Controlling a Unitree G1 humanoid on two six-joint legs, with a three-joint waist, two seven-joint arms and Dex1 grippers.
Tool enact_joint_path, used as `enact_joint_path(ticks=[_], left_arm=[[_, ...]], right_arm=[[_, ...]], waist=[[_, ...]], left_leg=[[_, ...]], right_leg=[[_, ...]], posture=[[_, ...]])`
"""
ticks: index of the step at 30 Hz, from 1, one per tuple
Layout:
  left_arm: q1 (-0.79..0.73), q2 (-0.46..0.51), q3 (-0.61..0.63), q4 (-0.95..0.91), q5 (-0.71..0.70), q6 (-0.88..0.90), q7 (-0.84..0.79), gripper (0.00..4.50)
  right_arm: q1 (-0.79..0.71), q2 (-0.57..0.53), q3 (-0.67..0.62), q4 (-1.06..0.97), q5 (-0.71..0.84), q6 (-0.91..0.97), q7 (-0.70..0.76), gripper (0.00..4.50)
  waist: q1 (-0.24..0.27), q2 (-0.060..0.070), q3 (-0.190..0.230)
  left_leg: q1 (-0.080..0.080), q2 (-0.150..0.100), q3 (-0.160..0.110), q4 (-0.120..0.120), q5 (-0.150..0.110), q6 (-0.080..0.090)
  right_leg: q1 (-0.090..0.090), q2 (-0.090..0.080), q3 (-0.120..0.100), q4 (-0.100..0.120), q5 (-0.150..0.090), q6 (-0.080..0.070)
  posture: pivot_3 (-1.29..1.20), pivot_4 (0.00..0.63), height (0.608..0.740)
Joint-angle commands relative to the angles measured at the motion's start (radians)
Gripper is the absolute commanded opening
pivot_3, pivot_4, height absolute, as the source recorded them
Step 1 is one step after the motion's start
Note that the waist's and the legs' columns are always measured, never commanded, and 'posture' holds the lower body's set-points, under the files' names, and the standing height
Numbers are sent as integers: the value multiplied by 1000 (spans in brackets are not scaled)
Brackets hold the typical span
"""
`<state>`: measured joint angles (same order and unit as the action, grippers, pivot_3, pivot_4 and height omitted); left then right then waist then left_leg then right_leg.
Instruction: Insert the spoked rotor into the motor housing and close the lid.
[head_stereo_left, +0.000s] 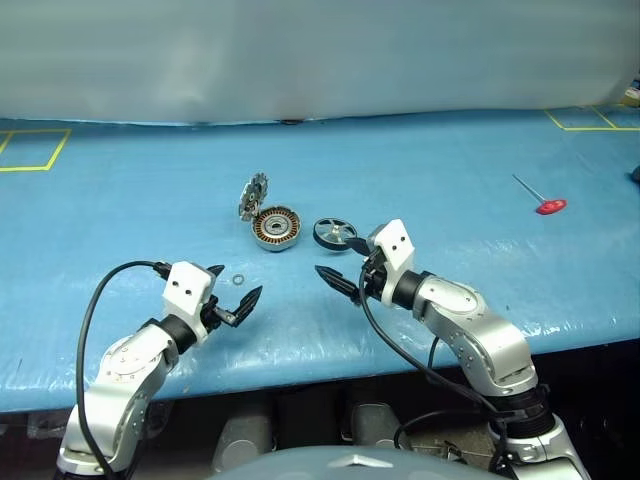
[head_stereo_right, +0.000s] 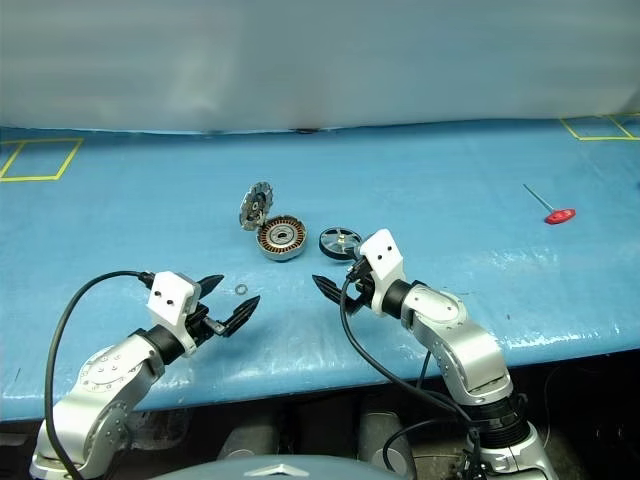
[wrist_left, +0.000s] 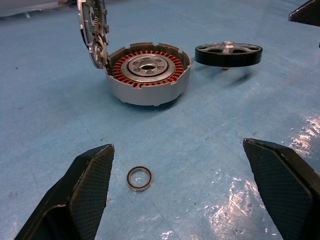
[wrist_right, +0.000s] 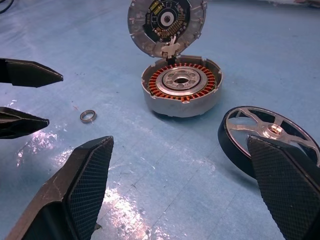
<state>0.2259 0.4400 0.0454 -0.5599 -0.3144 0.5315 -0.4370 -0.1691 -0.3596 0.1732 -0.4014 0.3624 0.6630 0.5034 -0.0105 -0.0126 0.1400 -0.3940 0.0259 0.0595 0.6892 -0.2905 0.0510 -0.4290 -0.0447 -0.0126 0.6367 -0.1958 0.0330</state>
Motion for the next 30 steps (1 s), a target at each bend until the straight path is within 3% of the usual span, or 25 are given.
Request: enact_joint_path(ticks=[1, 16, 21, 30], left_arm=[[-2, 1, -5, -26, -4, -9, -6, 4500], [16, 11, -8, -11, 30, -92, -25, 4500], [35, 4, 1, -1, 50, -126, -16, 4500], [84, -7, 1, 8, 66, -175, -3, 4500]], right_arm=[[-7, -6, -1, -37, 4, -7, 10, 4476], [-35, -52, 44, -24, -43, -17, 42, 4476], [-157, -126, 127, 42, -116, -39, 132, 4476], [-536, -162, 354, 319, -296, -206, 415, 4476]], waist=[[0, 0, 0], [0, 0, 0], [-1, 1, 1], [2, 2, 3]], left_leg=[[0, 0, 0, 0, 0, 0], [0, 0, 0, 0, 0, 0], [0, 0, 0, 0, 0, 0], [0, 0, 0, 0, 0, 0]], right_leg=[[0, 0, 0, 0, 0, 0], [0, 0, 0, 0, 0, 0], [0, 0, 0, 0, 0, 0], [-1, 0, -1, -1, -1, -1]], posture=[[0, 150, 740], [0, 150, 740], [0, 150, 740], [0, 150, 740]])
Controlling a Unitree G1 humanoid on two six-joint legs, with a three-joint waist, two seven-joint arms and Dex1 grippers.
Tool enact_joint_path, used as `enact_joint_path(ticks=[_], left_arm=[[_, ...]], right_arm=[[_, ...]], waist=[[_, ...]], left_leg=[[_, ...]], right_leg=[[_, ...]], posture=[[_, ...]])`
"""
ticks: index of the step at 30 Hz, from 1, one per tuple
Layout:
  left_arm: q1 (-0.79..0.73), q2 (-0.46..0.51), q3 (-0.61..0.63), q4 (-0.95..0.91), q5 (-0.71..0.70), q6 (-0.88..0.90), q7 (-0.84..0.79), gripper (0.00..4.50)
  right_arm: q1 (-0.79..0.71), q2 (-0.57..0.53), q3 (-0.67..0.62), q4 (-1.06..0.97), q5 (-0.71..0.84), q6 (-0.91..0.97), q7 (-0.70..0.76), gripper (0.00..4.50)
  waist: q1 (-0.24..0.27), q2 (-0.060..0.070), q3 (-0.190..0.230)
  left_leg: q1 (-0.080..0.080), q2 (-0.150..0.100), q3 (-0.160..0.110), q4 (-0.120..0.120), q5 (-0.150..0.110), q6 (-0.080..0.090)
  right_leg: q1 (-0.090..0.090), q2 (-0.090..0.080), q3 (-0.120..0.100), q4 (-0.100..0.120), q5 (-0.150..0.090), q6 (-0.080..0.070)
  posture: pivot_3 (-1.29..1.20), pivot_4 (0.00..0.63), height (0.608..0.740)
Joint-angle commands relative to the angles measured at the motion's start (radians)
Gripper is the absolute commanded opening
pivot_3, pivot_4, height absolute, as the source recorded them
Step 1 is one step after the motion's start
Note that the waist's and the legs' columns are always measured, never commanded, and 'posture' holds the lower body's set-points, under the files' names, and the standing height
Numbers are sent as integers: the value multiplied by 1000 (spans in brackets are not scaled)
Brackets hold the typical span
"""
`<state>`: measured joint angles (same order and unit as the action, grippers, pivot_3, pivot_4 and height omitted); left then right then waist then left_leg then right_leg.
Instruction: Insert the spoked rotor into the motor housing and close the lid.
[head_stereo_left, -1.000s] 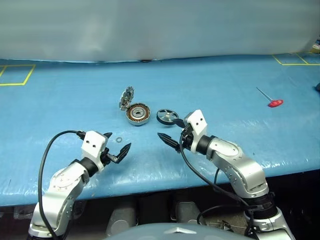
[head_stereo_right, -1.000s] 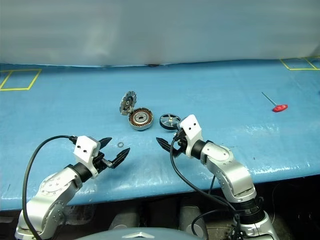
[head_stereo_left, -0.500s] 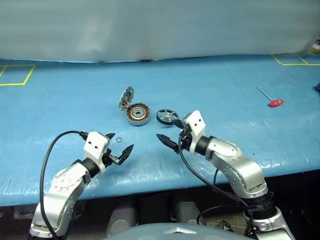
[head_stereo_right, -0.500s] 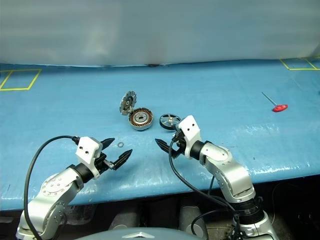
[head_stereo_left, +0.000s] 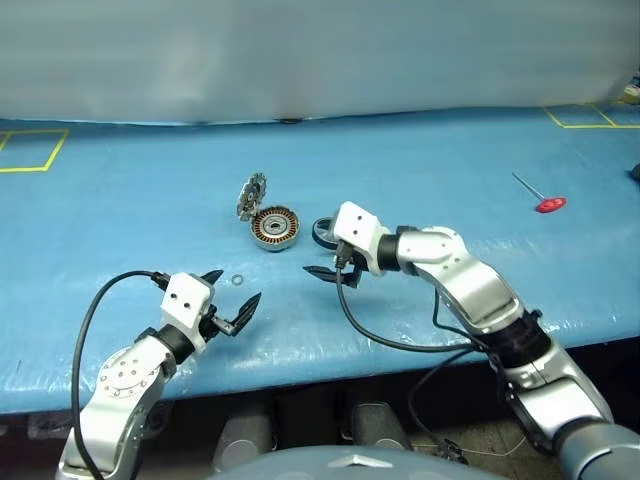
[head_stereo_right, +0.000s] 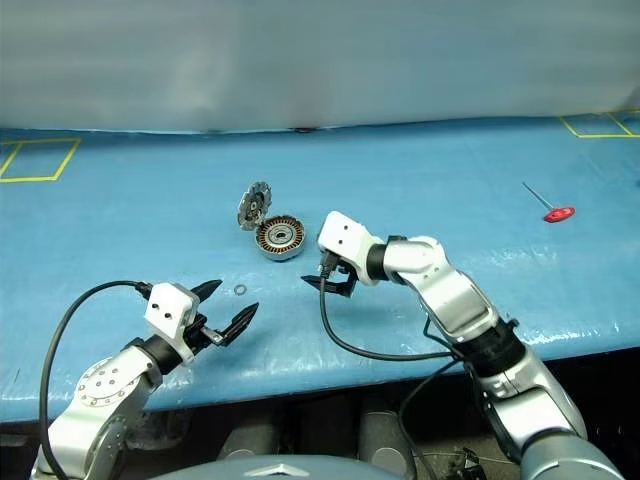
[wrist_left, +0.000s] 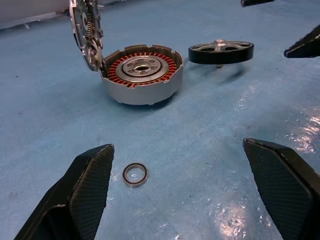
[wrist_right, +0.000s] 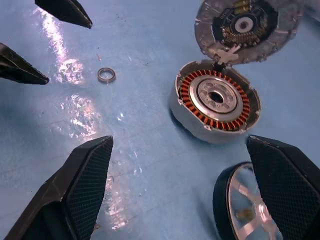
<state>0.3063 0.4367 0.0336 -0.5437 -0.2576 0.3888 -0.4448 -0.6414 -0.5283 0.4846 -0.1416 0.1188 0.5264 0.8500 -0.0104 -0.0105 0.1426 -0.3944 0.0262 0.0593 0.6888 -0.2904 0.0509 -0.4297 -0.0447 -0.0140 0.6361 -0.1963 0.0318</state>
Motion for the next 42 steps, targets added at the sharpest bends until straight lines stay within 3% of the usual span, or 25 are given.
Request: enact_joint_path(ticks=[1, 9, 23, 32, 42], left_arm=[[8, -7, 12, -8, 13, -39, 6, 4500], [46, -31, 10, -18, 29, -65, 26, 4500], [110, -64, -7, -40, 45, -107, 59, 4500], [136, -84, -18, -51, 59, -114, 62, 4500], [148, -86, -29, -58, 62, -111, 68, 4500]], right_arm=[[-113, 22, 71, 113, -79, -94, 95, 4476], [-383, 142, 222, 473, -266, -308, 258, 4476], [-650, 380, 288, 1012, -466, -560, 407, 4476], [-738, 459, 232, 1255, -548, -619, 249, 4476], [-758, 522, 158, 1315, -548, -673, 175, 4476]], waist=[[0, 0, 0], [-4, 2, 2], [-13, 4, 3], [-21, 5, 4], [-27, 5, 4]], left_leg=[[-1, 0, 0, 0, 0, 0], [-1, 0, 0, 0, 0, 0], [-1, 0, 0, -3, 1, -3], [-2, 0, 1, -6, 4, -7], [-2, 0, 0, -7, 4, -7]], right_leg=[[0, 0, 0, 0, 0, 0], [0, 0, -1, -1, 0, 0], [-1, -3, -2, -1, -1, -2], [-5, -9, -4, 3, -3, -5], [-9, -9, -3, 9, -4, -7]], posture=[[0, 150, 740], [0, 150, 740], [0, 150, 740], [0, 150, 740], [0, 150, 740]])
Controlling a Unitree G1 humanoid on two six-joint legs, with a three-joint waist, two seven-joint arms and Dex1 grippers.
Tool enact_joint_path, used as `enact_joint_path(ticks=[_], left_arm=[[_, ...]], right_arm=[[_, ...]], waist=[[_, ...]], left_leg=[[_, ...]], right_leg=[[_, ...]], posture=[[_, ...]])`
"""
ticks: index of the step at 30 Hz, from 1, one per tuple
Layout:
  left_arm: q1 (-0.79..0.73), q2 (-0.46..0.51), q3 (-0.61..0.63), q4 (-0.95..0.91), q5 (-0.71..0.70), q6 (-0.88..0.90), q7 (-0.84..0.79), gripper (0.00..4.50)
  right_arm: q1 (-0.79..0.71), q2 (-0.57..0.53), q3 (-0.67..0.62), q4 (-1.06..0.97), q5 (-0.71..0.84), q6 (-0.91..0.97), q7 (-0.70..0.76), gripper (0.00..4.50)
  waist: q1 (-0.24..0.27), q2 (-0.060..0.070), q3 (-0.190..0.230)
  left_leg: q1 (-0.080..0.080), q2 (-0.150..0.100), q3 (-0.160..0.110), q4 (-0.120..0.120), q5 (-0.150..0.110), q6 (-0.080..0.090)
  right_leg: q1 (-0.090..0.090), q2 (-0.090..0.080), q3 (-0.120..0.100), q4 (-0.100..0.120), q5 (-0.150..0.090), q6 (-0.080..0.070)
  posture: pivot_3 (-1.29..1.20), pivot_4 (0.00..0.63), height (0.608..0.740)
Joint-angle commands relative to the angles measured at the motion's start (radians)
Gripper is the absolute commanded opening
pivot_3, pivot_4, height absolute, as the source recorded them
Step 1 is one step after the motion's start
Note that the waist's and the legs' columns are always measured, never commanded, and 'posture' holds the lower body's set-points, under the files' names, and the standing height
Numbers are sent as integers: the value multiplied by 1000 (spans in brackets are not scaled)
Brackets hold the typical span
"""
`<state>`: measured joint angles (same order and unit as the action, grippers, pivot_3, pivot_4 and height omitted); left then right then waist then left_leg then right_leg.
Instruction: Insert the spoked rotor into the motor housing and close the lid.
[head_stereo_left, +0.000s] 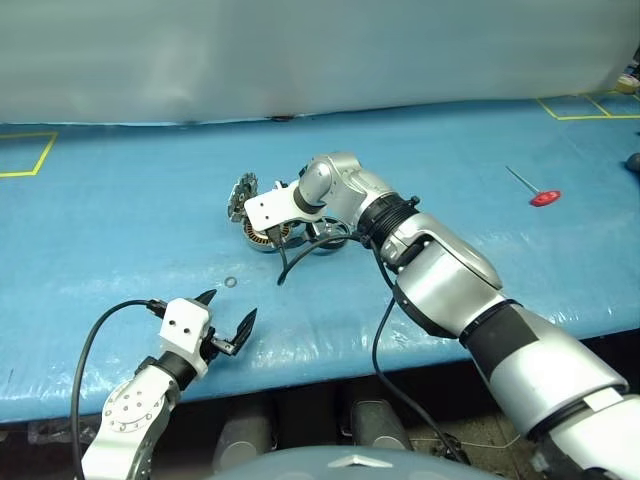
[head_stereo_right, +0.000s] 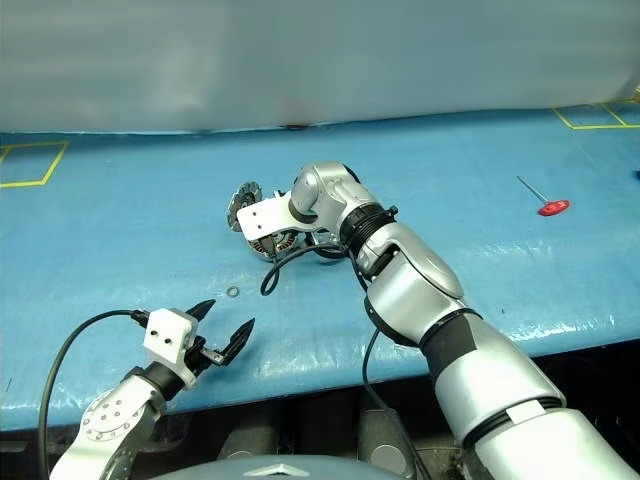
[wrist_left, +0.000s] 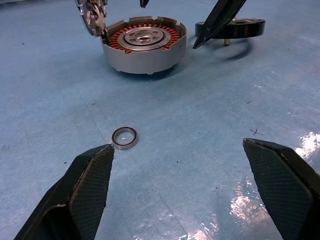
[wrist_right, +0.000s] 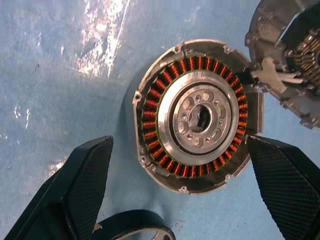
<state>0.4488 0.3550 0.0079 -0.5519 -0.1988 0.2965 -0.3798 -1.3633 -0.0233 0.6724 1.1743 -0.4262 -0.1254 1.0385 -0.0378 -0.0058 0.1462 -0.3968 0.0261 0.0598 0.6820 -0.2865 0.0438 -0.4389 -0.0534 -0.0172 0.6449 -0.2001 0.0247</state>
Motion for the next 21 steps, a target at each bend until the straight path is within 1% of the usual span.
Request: enact_joint_path(ticks=[1, 5, 13, 21], left_arm=[[6, -5, -5, -50, 4, -19, 4, 4500], [10, -7, -12, -51, 5, -21, 10, 4500], [23, -23, -25, -56, 12, -24, 24, 4500], [34, -28, -39, -62, 15, -26, 34, 4500]], right_arm=[[-35, 23, -31, 2, -7, -27, -13, 4476], [-32, 44, -39, 17, -16, -40, -28, 4476], [-5, 62, -29, 47, -52, -50, 6, 4476], [2, 61, -44, 84, -68, -31, -35, 4476]], waist=[[0, 0, 0], [1, 0, 0], [0, 0, 0], [0, 0, 0]], left_leg=[[0, 0, 0, 0, 0, 0], [0, 0, 0, 0, 0, 0], [0, 0, 0, 0, 0, 0], [0, 0, 0, 0, 0, 0]], right_leg=[[0, 0, 0, 0, 0, 0], [0, 0, 0, 0, 0, 0], [0, 0, 0, 0, 0, 0], [0, 0, 0, 0, 0, 0]], posture=[[0, 150, 740], [0, 150, 740], [0, 150, 740], [0, 150, 740]])
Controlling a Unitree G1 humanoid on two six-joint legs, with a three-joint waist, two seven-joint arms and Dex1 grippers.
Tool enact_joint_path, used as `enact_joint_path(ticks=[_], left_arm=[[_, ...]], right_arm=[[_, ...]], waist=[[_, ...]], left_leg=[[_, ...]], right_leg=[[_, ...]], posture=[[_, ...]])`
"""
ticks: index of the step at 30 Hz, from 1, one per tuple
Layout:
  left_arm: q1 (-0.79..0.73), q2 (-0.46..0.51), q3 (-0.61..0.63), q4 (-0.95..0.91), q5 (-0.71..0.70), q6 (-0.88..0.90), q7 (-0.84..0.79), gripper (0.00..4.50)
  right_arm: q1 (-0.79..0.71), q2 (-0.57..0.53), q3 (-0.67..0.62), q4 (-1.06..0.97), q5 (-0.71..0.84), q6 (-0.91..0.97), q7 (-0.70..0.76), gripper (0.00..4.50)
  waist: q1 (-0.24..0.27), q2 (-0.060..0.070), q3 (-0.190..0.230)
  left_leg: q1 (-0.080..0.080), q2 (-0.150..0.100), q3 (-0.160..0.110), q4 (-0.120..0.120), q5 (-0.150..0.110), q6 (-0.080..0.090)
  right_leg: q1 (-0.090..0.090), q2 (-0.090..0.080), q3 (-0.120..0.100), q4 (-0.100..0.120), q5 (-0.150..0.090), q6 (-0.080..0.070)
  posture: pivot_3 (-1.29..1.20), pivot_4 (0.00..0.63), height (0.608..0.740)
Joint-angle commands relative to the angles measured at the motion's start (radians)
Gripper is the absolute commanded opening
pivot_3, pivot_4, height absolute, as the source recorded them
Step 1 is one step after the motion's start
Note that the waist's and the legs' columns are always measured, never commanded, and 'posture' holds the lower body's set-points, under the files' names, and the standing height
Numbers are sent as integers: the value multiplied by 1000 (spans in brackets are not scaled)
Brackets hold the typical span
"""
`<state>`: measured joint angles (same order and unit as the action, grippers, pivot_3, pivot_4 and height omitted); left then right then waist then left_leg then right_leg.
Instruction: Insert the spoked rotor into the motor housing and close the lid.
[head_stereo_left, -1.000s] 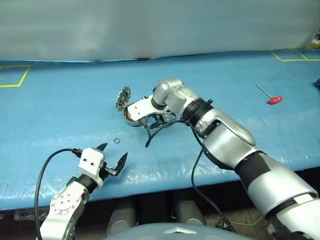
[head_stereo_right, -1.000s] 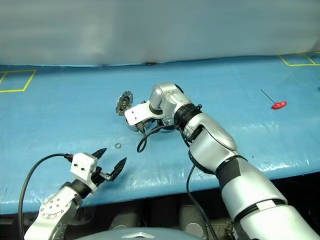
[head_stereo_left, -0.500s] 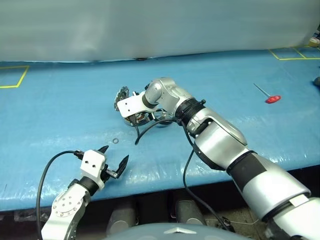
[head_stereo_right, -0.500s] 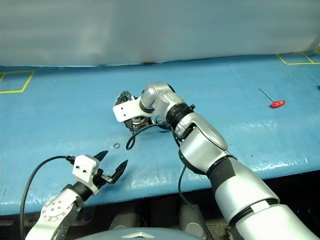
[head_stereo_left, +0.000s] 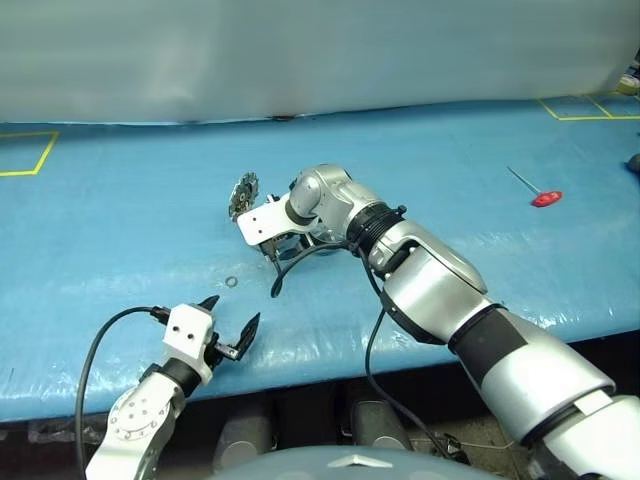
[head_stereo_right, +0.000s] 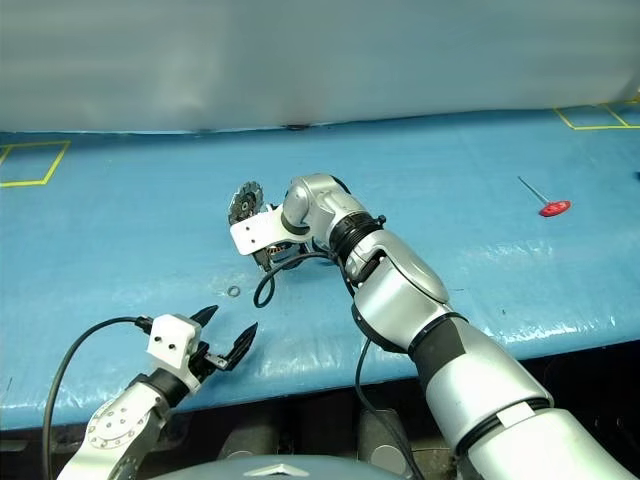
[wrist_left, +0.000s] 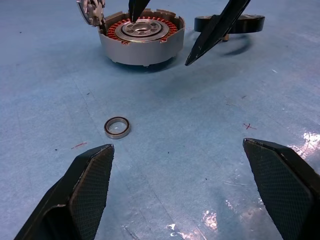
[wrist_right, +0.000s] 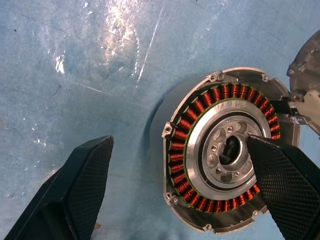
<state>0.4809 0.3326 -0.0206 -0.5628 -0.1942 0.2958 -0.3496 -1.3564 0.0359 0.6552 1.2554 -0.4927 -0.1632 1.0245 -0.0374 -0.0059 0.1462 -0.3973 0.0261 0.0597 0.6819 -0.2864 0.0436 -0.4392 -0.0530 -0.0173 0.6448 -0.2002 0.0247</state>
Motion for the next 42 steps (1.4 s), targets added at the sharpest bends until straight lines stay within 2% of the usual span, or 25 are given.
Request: enact_joint_path(ticks=[1, 24, 27, 33, 42], left_arm=[[3, -6, -12, -51, 10, -26, 4, 4500], [14, -31, -23, -41, 27, -48, 20, 4500], [16, -34, -23, -38, 29, -53, 21, 4500], [15, -37, -21, -31, 30, -60, 20, 4500], [0, -30, -21, -14, 28, -68, 9, 4500]], right_arm=[[-4, 1, -28, 5, -4, 7, -25, 4476], [40, 33, -31, 35, -44, 19, -52, 4476], [40, 33, -33, 35, -46, 17, -54, 3901], [40, 32, -41, 36, -51, 13, -58, 2046], [40, 25, -64, 25, -36, 14, -59, 2022]], waist=[[0, 0, 0], [-2, 0, 0], [-2, 0, 0], [-1, 0, 0], [-1, 0, 0]], left_leg=[[0, 0, 0, 0, 0, 0], [1, 0, 0, 0, 0, 0], [1, 0, 0, 0, 0, 0], [1, 0, 0, 0, 0, 0], [1, 0, 0, 0, 0, 0]], right_leg=[[0, 0, 0, 0, 0, 0], [1, 2, 0, 0, 0, 0], [0, 2, 0, 1, 0, 0], [1, 2, 0, 1, 0, 0], [1, 3, 0, 1, 0, 0]], posture=[[0, 150, 740], [0, 150, 740], [0, 150, 740], [0, 150, 740], [0, 150, 740]])
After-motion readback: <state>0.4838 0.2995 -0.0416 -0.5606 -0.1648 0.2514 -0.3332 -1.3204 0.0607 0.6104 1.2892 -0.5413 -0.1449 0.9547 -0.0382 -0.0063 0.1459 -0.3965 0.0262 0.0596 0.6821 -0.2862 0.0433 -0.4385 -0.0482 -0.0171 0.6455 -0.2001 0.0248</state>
